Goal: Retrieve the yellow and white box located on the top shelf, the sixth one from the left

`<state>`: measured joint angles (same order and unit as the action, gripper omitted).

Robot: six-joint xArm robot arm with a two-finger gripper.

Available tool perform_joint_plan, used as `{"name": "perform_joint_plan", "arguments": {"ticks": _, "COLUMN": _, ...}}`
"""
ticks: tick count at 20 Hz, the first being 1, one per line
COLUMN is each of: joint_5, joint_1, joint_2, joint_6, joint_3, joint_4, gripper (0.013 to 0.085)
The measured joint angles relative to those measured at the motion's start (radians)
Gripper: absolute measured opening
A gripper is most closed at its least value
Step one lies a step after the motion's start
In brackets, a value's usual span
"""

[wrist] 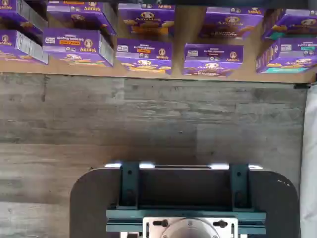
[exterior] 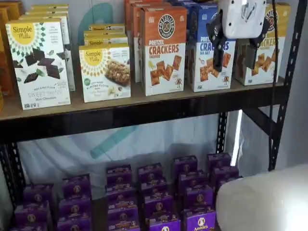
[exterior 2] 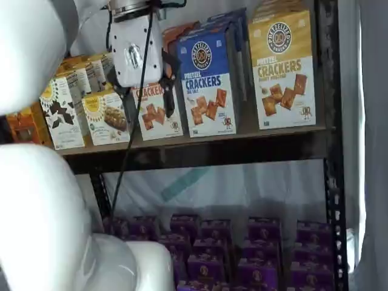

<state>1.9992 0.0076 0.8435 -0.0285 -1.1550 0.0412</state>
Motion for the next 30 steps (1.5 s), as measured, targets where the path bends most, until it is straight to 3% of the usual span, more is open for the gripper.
{"name": "perform_joint_plan", "arguments": {"ticks": 2, "joint_5": 0.020, "joint_1": 0.018, "joint_2": -0.012, "joint_6": -0.009, "joint_3": -0.010, "joint_4": -0.019, "gripper": 0.0850}}
{"name": "perform_joint_plan", "arguments": {"ticks": 9, "joint_5": 0.006, "joint_1": 0.012, "joint_2": 0.002, "joint_6": 0.001, "joint_3": 0.003, "joint_4": -0.030, "gripper": 0.0850}}
{"name": "perform_joint_plan", "arguments": {"ticks": 11, "joint_5": -0.026, "joint_1": 0.003, "joint_2": 0.011, "joint_6": 0.020, "joint_3": 0.016, "joint_4": -0.059, "gripper": 0.0850}}
{"name": "perform_joint_plan", "arguments": {"ticks": 20, "joint_5": -0.190, "joint_1": -0.182, "joint_2": -0.026, "joint_6": 0.207, "joint_3": 0.031, "joint_4": -0.099, "gripper": 0.0850}}
{"name": "perform_joint_plan", "arguments": {"ticks": 30, "joint_5": -0.353, "joint_1": -0.388, "joint_2": -0.142, "joint_6": 0.392, "joint_3": -0.019, "joint_4": -0.069, "gripper": 0.0850}}
